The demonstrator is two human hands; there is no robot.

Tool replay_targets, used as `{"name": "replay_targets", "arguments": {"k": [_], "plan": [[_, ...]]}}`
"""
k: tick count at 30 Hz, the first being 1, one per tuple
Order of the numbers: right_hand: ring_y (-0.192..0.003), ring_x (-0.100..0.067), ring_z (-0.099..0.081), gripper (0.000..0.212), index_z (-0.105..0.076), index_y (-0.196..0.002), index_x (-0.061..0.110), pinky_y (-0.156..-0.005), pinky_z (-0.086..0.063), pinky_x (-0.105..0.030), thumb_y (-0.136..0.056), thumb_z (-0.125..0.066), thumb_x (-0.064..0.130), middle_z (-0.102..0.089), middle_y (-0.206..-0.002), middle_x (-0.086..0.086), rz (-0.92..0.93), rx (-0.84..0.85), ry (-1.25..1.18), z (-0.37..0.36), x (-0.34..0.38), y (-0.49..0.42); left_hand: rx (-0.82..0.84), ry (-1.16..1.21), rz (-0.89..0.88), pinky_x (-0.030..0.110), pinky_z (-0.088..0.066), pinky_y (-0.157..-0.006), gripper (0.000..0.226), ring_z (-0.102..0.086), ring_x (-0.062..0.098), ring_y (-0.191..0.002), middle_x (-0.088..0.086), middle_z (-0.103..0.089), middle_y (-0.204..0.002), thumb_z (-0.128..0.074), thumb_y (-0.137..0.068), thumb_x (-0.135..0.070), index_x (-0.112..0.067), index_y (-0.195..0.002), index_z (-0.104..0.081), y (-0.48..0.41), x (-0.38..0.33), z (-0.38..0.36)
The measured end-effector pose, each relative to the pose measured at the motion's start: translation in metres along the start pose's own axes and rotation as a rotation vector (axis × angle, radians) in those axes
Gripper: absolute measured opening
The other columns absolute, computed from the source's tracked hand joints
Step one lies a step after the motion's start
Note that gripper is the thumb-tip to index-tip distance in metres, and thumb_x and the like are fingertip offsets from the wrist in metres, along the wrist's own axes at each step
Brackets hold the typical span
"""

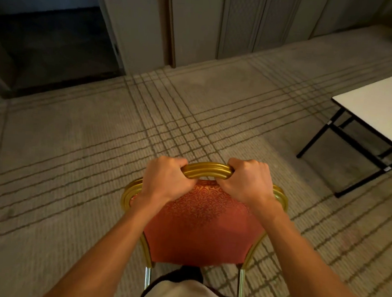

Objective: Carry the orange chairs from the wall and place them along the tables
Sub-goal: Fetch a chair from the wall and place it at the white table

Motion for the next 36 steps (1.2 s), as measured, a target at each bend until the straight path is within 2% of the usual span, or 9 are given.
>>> {"name": "replay_targets", "arguments": {"k": [3, 8, 10, 13, 19, 24, 28, 30, 36], "plan": [[-0.054, -0.029, -0.057, 0.044, -0.040, -0.059, 0.026, -0.061, -0.048, -0.036, -0.079, -0.036, 0.064, -0.041, -0.051, 0.010, -0.004, -0.042, -0.003, 0.003, -0.018, -0.059, 0.010, 0.030, -0.021, 0.029, -0.032, -0.053, 0.047, -0.064, 0.032, -0.061, 0.005, -0.063, -0.057, -0.065, -0.074, -0.062, -0.018, -0.059, -0.059, -0.069, 0.001, -0.014], [-0.048, -0.026, -0.053, 0.048, -0.050, -0.060, 0.022, -0.058, -0.051, -0.037, -0.080, -0.036, 0.063, -0.046, -0.049, 0.007, -0.051, -0.083, 0.032, 0.006, -0.053, -0.155, 0.040, 0.083, -0.058, 0.034, -0.041, -0.054, 0.050, -0.064, 0.035, -0.066, 0.008, -0.064, -0.060, -0.069, -0.074, -0.060, -0.023, -0.051, -0.044, -0.179, -0.001, -0.034], [-0.048, -0.026, -0.053, 0.048, -0.049, -0.059, 0.023, -0.057, -0.048, -0.036, -0.079, -0.035, 0.065, -0.047, -0.048, 0.007, -0.064, -0.103, 0.020, 0.007, -0.068, -0.194, 0.023, 0.110, -0.084, 0.034, -0.037, -0.053, 0.052, -0.064, 0.037, -0.065, 0.009, -0.063, -0.060, -0.068, -0.074, -0.061, -0.027, -0.048, -0.038, -0.222, -0.001, -0.044], [-0.047, -0.026, -0.052, 0.046, -0.046, -0.058, 0.024, -0.056, -0.047, -0.035, -0.079, -0.037, 0.063, -0.046, -0.048, 0.007, -0.064, -0.126, 0.033, 0.001, -0.094, -0.255, 0.004, 0.088, -0.104, 0.032, -0.032, -0.053, 0.053, -0.063, 0.035, -0.065, 0.009, -0.062, -0.058, -0.062, -0.072, -0.066, -0.023, -0.051, -0.042, -0.289, -0.003, -0.065], [-0.050, -0.028, -0.054, 0.043, -0.037, -0.054, 0.025, -0.057, -0.049, -0.037, -0.080, -0.045, 0.058, -0.043, -0.048, 0.008, -0.090, -0.119, 0.046, -0.030, -0.164, -0.382, 0.056, 0.064, -0.082, 0.035, -0.042, -0.058, 0.048, -0.066, 0.035, -0.075, 0.009, -0.067, -0.068, -0.068, -0.075, -0.061, -0.021, -0.057, -0.052, -0.423, -0.007, -0.122], [-0.059, -0.032, -0.061, 0.041, -0.042, -0.059, 0.024, -0.059, -0.044, -0.035, -0.082, -0.053, 0.057, -0.060, -0.057, 0.000, -0.076, -0.079, 0.029, -0.041, -0.202, -0.492, 0.054, 0.063, -0.080, 0.034, -0.040, -0.057, 0.045, -0.067, 0.034, -0.075, 0.008, -0.067, -0.068, -0.067, -0.075, -0.060, -0.018, -0.064, -0.056, -0.531, -0.004, -0.153], [-0.061, -0.032, -0.061, 0.044, -0.038, -0.058, 0.025, -0.059, -0.044, -0.035, -0.084, -0.057, 0.055, -0.062, -0.059, -0.001, -0.102, -0.072, 0.017, -0.043, -0.234, -0.559, 0.044, 0.064, -0.109, 0.035, -0.038, -0.055, 0.043, -0.066, 0.036, -0.074, 0.009, -0.066, -0.067, -0.067, -0.074, -0.061, -0.019, -0.067, -0.062, -0.607, -0.011, -0.176], [-0.057, -0.031, -0.059, 0.045, -0.035, -0.056, 0.025, -0.057, -0.043, -0.034, -0.084, -0.055, 0.055, -0.059, -0.055, 0.000, -0.125, -0.091, 0.004, -0.046, -0.257, -0.597, 0.048, 0.066, -0.132, 0.035, -0.040, -0.055, 0.042, -0.066, 0.037, -0.074, 0.010, -0.066, -0.067, -0.069, -0.074, -0.060, -0.019, -0.066, -0.061, -0.656, -0.016, -0.194], [-0.049, -0.026, -0.055, 0.044, -0.047, -0.059, 0.022, -0.055, -0.037, -0.031, -0.078, -0.040, 0.061, -0.052, -0.050, 0.004, -0.184, -0.138, 0.043, -0.069, -0.330, -0.708, 0.114, 0.135, -0.183, 0.034, -0.045, -0.056, 0.040, -0.066, 0.034, -0.069, 0.005, -0.065, -0.062, -0.069, -0.076, -0.055, -0.024, -0.057, -0.051, -0.790, -0.030, -0.264]]}}
Point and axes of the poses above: each hand's wrist, its own y-axis away from the middle knuckle, its own z-axis out of the back of the hand, x = y × z, the point moved 4 cm from there along -y, towards the middle knuckle
